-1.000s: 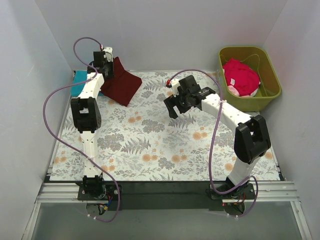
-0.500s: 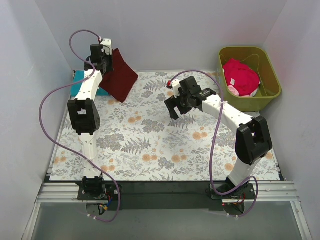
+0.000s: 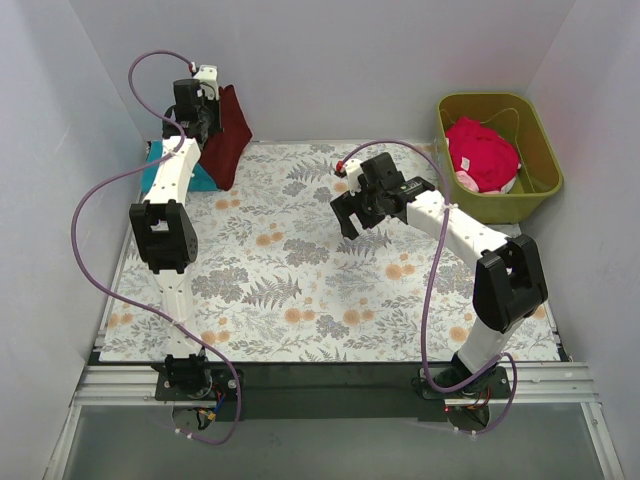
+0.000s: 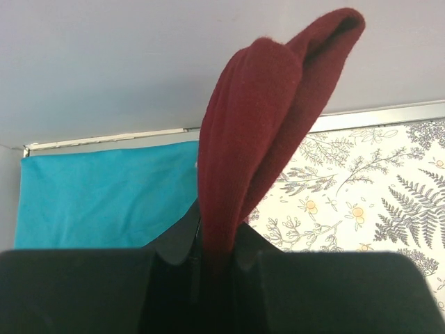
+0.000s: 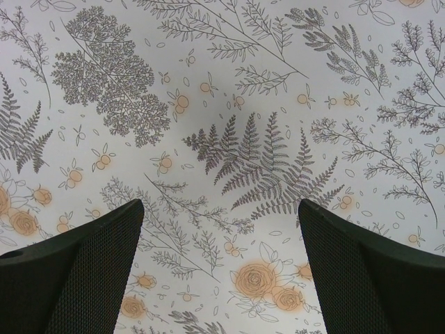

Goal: Fold and stack the t-shirts
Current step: Neatly place the folded tshirt to the corner

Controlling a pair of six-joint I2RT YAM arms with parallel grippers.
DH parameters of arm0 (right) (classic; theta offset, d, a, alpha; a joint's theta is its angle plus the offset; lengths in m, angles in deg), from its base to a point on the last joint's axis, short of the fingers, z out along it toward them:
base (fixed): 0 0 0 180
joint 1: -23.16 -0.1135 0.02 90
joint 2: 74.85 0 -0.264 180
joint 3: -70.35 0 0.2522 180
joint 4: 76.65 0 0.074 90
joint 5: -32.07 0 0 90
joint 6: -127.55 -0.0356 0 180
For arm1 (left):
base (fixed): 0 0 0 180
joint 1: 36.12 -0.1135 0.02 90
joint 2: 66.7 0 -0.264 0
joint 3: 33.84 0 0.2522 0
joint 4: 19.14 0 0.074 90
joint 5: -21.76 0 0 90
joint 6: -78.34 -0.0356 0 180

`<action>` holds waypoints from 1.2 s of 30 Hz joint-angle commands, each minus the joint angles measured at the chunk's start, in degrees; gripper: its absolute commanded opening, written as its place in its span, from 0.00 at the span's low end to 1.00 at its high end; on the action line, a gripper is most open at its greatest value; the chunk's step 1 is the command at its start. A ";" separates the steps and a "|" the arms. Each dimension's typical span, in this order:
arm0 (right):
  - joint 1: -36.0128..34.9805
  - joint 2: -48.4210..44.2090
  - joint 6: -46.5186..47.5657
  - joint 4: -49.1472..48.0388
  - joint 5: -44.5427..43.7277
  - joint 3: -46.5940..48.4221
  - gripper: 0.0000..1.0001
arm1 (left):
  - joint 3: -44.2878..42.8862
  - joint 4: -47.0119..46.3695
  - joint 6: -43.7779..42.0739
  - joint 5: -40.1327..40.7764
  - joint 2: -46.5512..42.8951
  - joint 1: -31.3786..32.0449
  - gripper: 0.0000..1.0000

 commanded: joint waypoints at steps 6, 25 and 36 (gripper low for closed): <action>0.04 -2.11 0.73 -0.97 -0.38 -0.35 0.98 | -4.06 -1.43 0.06 -0.24 -5.12 0.06 0.00; 0.04 0.35 -0.15 -0.97 -0.38 0.00 0.98 | -1.25 -0.55 -0.37 1.34 -5.39 -0.56 0.00; 0.04 1.50 -0.42 -0.88 -0.20 0.00 0.98 | -3.54 -0.55 -3.18 3.54 -1.61 -3.98 0.00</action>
